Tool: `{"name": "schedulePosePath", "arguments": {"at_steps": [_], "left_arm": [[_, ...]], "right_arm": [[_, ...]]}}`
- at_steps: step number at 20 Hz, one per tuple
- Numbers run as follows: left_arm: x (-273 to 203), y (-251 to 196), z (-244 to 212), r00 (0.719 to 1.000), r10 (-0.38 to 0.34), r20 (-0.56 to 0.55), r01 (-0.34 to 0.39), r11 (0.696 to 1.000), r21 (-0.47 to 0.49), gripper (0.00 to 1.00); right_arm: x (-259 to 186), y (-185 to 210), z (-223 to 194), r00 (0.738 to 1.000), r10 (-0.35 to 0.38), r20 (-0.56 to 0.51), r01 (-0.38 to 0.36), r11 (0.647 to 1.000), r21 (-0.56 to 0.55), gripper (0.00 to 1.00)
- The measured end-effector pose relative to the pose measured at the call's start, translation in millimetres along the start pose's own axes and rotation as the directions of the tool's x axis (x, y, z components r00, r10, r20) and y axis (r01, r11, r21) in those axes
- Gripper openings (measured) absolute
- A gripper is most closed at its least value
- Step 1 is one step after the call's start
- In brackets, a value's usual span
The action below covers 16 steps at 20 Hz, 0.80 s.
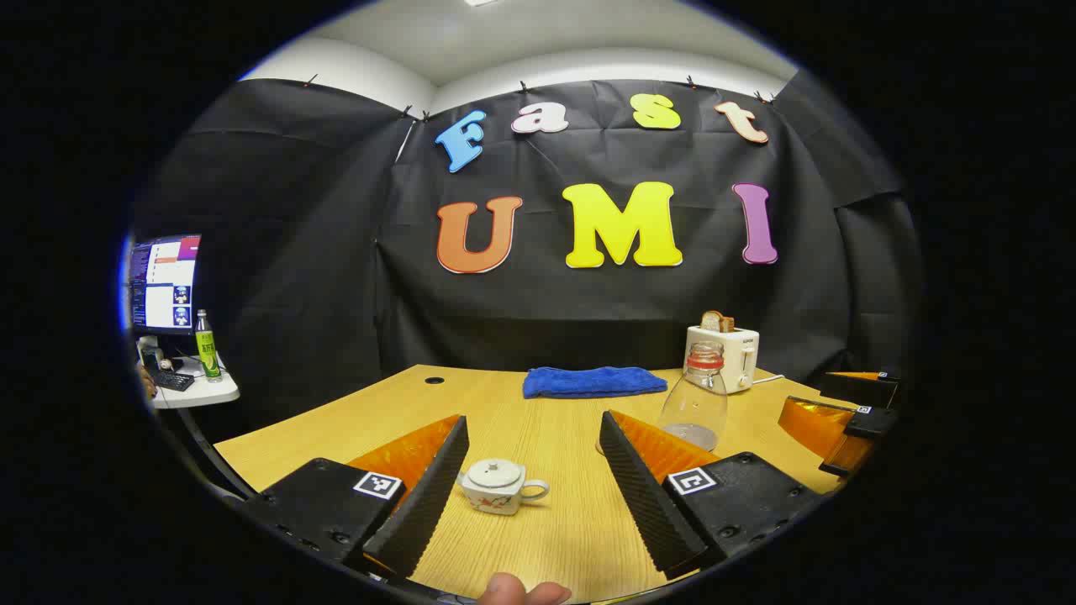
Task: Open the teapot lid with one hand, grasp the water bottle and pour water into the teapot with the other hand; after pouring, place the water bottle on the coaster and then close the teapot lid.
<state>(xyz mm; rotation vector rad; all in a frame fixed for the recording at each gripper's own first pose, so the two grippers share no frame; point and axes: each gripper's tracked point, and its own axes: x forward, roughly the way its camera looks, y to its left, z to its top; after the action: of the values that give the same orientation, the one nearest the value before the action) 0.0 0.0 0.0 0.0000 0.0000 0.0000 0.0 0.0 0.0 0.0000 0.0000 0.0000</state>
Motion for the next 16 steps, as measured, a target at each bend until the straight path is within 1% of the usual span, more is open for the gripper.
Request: {"name": "schedulePosePath", "arguments": {"at_steps": [3, 7, 10, 12, 14, 16], "left_arm": [[3.9, -4.0, -3.6, 1.000, -0.023, -0.010, 0.023, 1.000, 0.001, 0.99], [6.2, -1.8, -6.4, 1.000, -0.025, -0.016, 0.025, 1.000, -0.003, 0.99], [10.1, 0.9, -9.9, 0.999, -0.026, -0.025, 0.026, 1.000, -0.015, 0.99], [13.5, 3.5, -13.8, 0.999, -0.030, -0.038, 0.029, 0.999, -0.019, 0.99], [16.0, 5.3, -13.8, 0.999, -0.028, -0.045, 0.028, 1.000, -0.013, 0.99], [17.6, 6.6, -16.9, 0.998, -0.029, -0.057, 0.029, 1.000, 0.000, 0.99]], "right_arm": [[-1.5, -3.2, 3.3, 1.000, -0.024, 0.001, 0.024, 1.000, -0.012, 0.97], [3.2, -6.8, 1.1, 0.999, -0.040, -0.010, 0.040, 0.999, -0.021, 0.97], [4.3, -3.1, 1.2, 1.000, -0.024, -0.010, 0.024, 1.000, -0.020, 0.97], [5.8, -5.6, 0.4, 0.999, -0.029, -0.013, 0.029, 0.999, -0.022, 0.97], [8.1, -5.2, -0.8, 0.999, -0.028, -0.017, 0.028, 0.999, -0.018, 0.95], [10.6, -4.6, -4.3, 0.999, -0.019, -0.030, 0.019, 1.000, -0.007, 0.97]]}}
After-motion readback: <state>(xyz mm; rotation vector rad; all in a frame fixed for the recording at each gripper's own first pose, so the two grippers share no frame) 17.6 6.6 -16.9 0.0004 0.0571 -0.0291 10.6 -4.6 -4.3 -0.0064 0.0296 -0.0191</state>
